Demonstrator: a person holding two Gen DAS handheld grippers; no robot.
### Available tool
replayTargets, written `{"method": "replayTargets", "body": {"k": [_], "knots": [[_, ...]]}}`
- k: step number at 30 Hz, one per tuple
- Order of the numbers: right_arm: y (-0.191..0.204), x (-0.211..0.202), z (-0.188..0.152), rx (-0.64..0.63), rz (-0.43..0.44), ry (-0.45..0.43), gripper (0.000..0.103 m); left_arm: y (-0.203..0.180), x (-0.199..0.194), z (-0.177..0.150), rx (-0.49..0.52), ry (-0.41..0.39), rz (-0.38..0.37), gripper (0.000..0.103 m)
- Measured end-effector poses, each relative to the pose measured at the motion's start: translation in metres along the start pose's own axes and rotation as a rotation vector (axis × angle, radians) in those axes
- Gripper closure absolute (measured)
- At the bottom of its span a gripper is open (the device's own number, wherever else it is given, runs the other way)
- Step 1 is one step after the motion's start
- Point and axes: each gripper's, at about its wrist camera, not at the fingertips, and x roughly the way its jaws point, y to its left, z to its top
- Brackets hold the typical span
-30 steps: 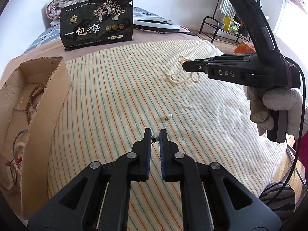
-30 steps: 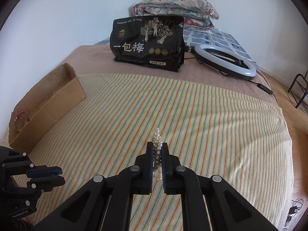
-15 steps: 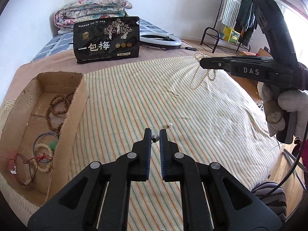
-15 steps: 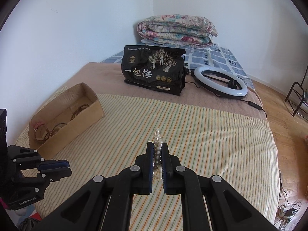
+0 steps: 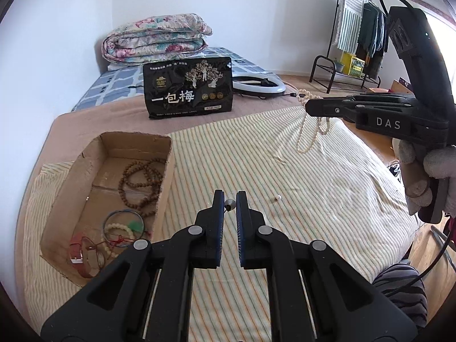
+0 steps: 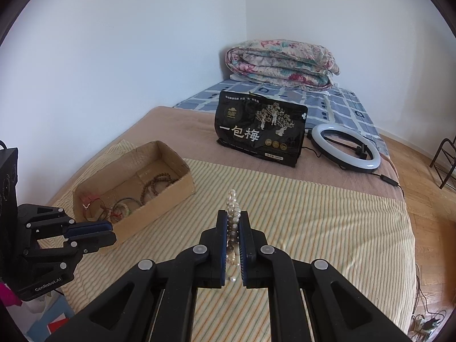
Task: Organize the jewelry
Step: 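Lift the necklace and earring and carry both over the cardboard box, then open both grippers to drop the necklace and earring into the box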
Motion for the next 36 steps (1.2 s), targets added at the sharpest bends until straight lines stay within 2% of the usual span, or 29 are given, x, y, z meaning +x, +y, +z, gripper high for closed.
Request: {"method": "replayTargets", "body": {"k": [14,27,36], "knots": [[0.059,0.010,0.031,-0.049,0.068,-0.017,0.098,0.061,-0.029,0.004,-0.047,-0.051,0.075,0.097],[0.115,0.046,0.058,-0.083,0.133,0.003,0.098,0.129,-0.037,-0.006,-0.115,-0.030,0.137,0.097],[0.143,0.081,0.066,-0.095,0.155,0.036,0.098,0.156,-0.030,-0.012,-0.136,0.005,0.148,0.097]]}}
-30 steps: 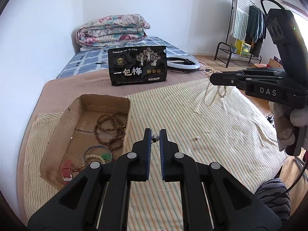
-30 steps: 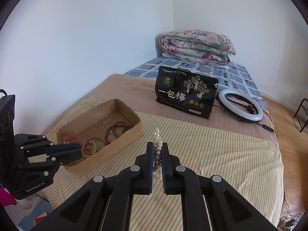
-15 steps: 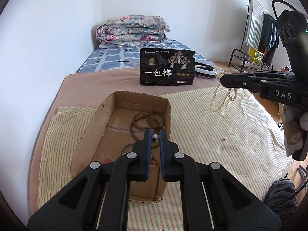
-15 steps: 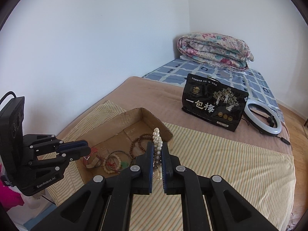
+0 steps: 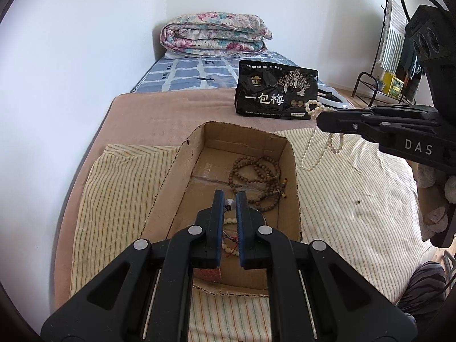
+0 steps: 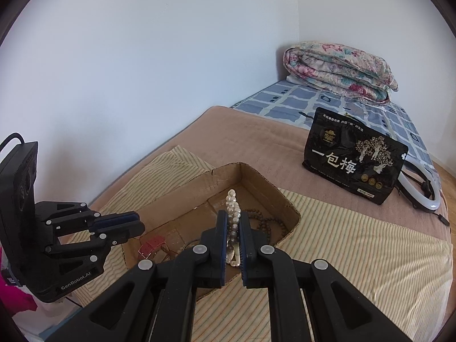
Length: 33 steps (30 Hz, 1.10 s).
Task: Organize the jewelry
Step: 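Open both grippers to drop the necklace and earring into the box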
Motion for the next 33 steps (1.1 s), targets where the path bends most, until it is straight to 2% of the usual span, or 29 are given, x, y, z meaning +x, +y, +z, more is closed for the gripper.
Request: {"method": "replayTargets", "body": {"k": [8,19,22,24,25,26,28,29,32,33], "knots": [[0.006,0.036,-0.002,0.003,-0.007,0.055,0.098,0.008,0.015,-0.002,-0.008,0.029,-0.005,0.097],[0.008,0.053,-0.007,0.004,-0.007,0.078,0.096,0.013,0.030,-0.006,-0.031,0.061,-0.014,0.097],[0.008,0.050,-0.006,0.000,-0.016,0.065,0.075,0.013,0.030,-0.006,-0.033,0.059,-0.014,0.097],[0.009,0.049,-0.006,-0.007,-0.018,0.063,0.074,0.013,0.032,-0.005,-0.032,0.058,-0.011,0.097],[0.010,0.049,-0.005,-0.010,-0.025,0.065,0.068,0.013,0.032,-0.005,-0.032,0.060,-0.011,0.096],[0.010,0.048,-0.005,-0.014,-0.031,0.066,0.055,0.013,0.032,-0.005,-0.031,0.062,-0.010,0.094],[0.011,0.045,-0.005,-0.021,-0.041,0.054,0.036,0.013,0.032,-0.006,-0.032,0.061,-0.007,0.067],[0.011,0.043,-0.005,-0.021,-0.050,0.047,0.028,0.013,0.031,-0.007,-0.034,0.057,-0.004,0.063],[0.009,0.038,-0.005,-0.010,-0.069,0.030,0.017,0.012,0.029,-0.008,-0.034,0.055,0.006,0.061],[0.008,0.036,-0.005,-0.007,-0.072,0.026,0.016,0.012,0.029,-0.008,-0.035,0.057,0.013,0.061]]}}
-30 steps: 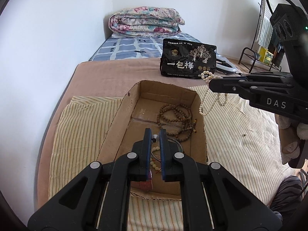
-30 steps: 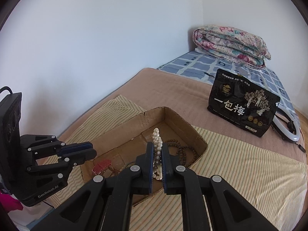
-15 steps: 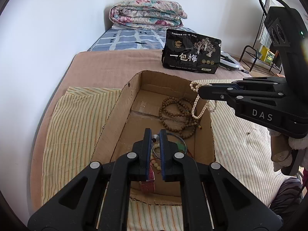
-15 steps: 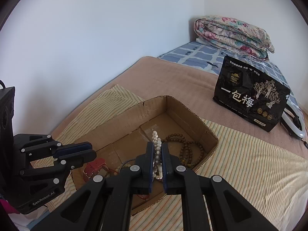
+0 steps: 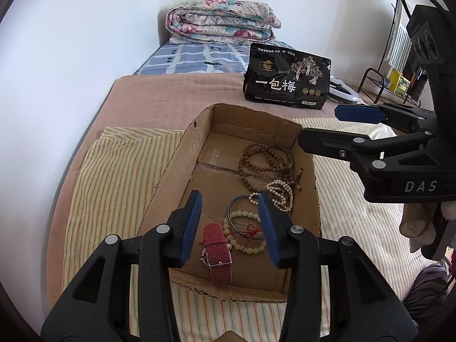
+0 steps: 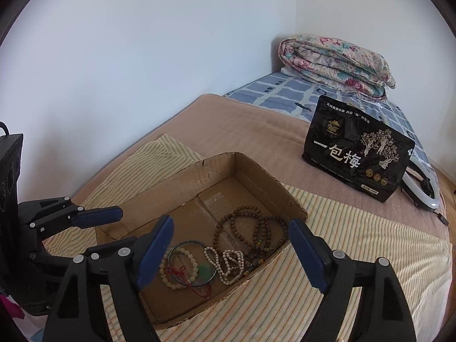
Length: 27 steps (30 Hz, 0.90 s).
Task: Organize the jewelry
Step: 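Open both grippers to drop the necklace and earring into the box, then move the right gripper to the small pearl earring and grasp it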
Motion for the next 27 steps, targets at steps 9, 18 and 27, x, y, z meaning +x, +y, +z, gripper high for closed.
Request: {"method": "replayTargets", "body": {"k": [9,18,27], "knots": [[-0.010,-0.016,-0.001,0.019,-0.028,-0.025,0.005,-0.007,-0.012,0.000,-0.002,-0.023,0.042,0.045],[-0.030,-0.038,-0.011,0.072,-0.070,-0.049,0.000,-0.019,-0.033,0.003,-0.011,-0.076,0.080,0.025],[-0.060,-0.067,-0.032,0.121,-0.136,-0.073,0.000,-0.039,-0.061,0.006,0.013,-0.135,0.106,0.020]]}}
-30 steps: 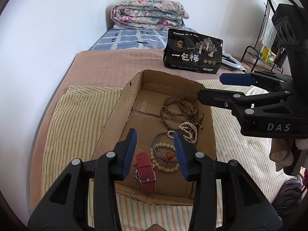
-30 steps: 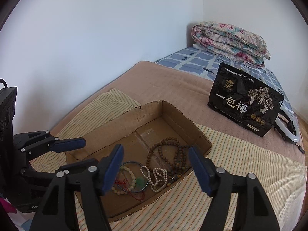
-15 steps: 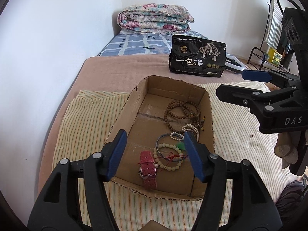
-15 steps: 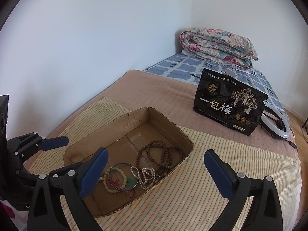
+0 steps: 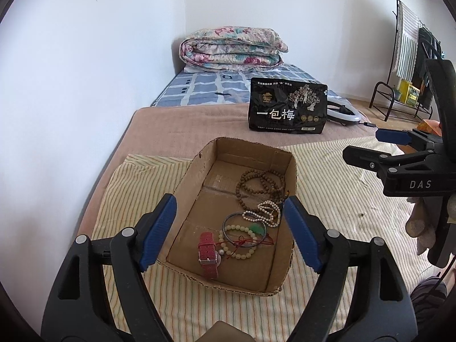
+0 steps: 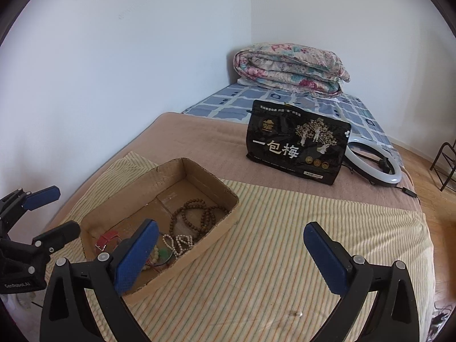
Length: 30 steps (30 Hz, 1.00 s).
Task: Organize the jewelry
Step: 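Move the right gripper to the small pearl earring and grasp it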
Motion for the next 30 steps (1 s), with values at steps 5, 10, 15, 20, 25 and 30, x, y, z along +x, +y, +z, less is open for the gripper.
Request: {"method": "replayTargets", "body": {"k": [5,10,15,20,25,30], "knots": [[-0.021,-0.017,-0.014,0.004,-0.060,-0.010,0.000,-0.012,-0.019,0.002,0.020,-0.016,0.006,0.017],[-0.040,-0.029,-0.036,-0.001,-0.118,0.003,0.000,-0.022,-0.034,0.003,0.042,-0.028,-0.002,0.016],[-0.057,-0.036,-0.060,0.005,-0.146,0.035,0.000,-0.030,-0.040,0.002,0.049,-0.034,-0.005,0.016],[-0.078,-0.038,-0.084,0.032,-0.134,0.054,0.000,-0.030,-0.035,-0.006,0.044,-0.004,0.005,0.016],[-0.090,-0.029,-0.104,0.021,-0.121,0.122,0.009,-0.023,-0.027,-0.020,0.017,0.042,0.008,0.016],[-0.100,-0.014,-0.123,0.016,-0.064,0.216,0.029,-0.012,-0.020,-0.040,-0.002,0.084,0.019,0.016]]}}
